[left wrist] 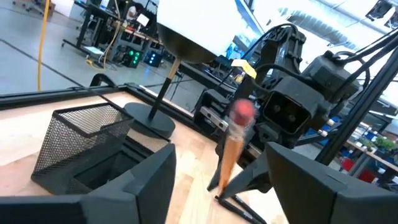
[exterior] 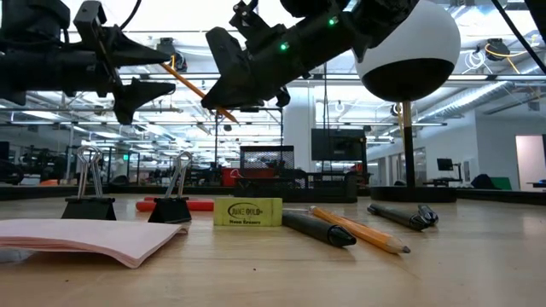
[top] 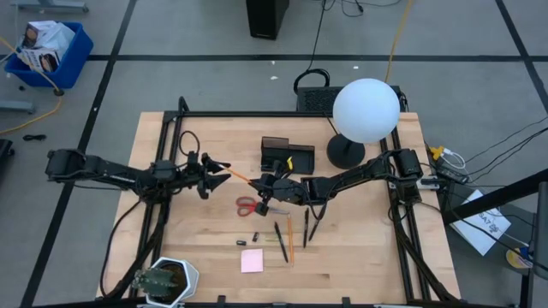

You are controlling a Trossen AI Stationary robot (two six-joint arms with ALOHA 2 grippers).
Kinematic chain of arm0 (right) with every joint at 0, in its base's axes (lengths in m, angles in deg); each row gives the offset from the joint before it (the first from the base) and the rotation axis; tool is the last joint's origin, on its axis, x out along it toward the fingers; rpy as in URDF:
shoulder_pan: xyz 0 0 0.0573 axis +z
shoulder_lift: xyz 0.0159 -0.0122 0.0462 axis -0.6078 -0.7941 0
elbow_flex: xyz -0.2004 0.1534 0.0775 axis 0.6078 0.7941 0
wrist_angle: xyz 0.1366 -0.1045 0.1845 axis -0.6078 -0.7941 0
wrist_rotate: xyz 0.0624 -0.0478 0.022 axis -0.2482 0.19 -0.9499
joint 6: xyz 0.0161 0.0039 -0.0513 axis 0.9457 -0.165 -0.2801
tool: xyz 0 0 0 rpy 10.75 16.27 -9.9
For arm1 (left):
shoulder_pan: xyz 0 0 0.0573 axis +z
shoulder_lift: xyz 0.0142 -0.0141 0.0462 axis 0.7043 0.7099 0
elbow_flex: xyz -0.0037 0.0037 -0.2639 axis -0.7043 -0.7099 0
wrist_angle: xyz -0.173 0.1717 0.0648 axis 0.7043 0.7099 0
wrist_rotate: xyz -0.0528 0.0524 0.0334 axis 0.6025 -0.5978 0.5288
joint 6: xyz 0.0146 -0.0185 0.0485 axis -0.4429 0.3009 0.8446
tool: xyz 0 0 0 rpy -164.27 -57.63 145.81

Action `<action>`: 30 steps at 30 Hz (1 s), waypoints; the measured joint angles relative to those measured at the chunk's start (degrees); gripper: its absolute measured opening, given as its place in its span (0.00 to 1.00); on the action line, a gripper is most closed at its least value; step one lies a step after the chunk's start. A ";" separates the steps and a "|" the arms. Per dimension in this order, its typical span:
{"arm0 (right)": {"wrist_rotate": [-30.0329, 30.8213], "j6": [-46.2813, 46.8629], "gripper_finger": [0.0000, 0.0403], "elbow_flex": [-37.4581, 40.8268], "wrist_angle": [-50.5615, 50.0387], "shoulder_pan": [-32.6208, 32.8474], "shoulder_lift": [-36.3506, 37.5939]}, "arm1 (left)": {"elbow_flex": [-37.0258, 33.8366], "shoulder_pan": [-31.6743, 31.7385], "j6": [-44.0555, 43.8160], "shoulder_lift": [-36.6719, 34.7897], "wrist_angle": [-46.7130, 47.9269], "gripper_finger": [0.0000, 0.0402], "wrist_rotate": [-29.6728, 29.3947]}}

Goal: Pick and place office supplies into organizer
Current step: Put the top yellow pencil into the black desk organizer

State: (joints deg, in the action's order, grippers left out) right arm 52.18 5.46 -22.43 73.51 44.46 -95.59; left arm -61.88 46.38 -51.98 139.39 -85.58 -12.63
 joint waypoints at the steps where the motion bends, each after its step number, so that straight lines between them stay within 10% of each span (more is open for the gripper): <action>1: -0.44 0.09 0.05 0.00 -0.01 -0.05 0.00 | 0.00 0.00 0.07 0.76 -1.06 0.60 0.00; 30: -2.09 1.07 0.07 0.00 -0.08 0.10 0.00 | 0.00 0.00 3.36 5.09 -8.13 0.05 1.23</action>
State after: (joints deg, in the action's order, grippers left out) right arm 50.09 6.53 -22.43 73.43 44.55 -95.59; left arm -61.88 46.38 -48.62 144.48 -93.72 -11.40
